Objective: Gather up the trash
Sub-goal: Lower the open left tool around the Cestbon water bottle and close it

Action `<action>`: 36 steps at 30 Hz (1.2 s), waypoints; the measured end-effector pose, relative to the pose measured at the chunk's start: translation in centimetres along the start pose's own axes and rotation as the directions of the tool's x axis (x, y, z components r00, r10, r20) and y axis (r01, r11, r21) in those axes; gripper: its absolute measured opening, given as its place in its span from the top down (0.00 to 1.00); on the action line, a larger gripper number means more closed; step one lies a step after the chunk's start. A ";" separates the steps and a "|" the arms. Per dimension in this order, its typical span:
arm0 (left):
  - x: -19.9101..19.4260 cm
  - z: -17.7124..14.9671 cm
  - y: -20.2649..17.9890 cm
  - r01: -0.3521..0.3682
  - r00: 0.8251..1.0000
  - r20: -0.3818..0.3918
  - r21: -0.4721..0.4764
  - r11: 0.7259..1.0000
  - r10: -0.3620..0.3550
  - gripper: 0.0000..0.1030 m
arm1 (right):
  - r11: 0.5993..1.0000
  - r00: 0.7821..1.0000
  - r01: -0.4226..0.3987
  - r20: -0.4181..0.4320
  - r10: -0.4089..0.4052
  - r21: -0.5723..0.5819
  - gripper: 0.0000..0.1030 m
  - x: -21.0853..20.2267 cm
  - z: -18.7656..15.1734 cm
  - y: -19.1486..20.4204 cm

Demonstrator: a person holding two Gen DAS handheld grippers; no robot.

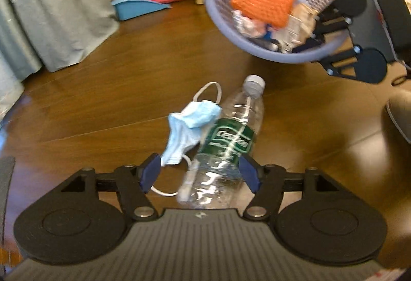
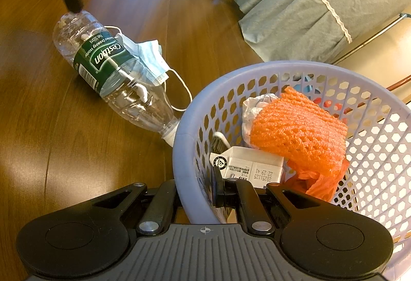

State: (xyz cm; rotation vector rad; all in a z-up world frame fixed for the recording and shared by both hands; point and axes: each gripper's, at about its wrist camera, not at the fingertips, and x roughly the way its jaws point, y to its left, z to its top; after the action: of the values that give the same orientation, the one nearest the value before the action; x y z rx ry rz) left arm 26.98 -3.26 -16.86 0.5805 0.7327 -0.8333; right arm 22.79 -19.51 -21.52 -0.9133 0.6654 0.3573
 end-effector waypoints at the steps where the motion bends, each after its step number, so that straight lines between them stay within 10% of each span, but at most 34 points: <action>1: 0.2 0.2 -0.3 0.006 1.000 0.001 0.011 1.000 -0.006 0.38 | 1.000 1.000 0.000 0.000 0.000 -0.001 0.96 0.0 0.0 0.0; 36: 3.0 -0.2 -0.3 0.042 0.998 -0.043 -0.002 0.999 -0.042 0.34 | 1.000 1.000 -0.002 0.002 0.002 0.006 0.96 0.2 -0.1 0.0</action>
State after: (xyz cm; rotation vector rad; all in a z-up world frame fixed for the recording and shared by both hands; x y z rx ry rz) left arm 27.98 -4.58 -19.35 0.5854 0.7871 -0.8617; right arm 22.91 -19.61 -21.66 -0.9064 0.6650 0.3579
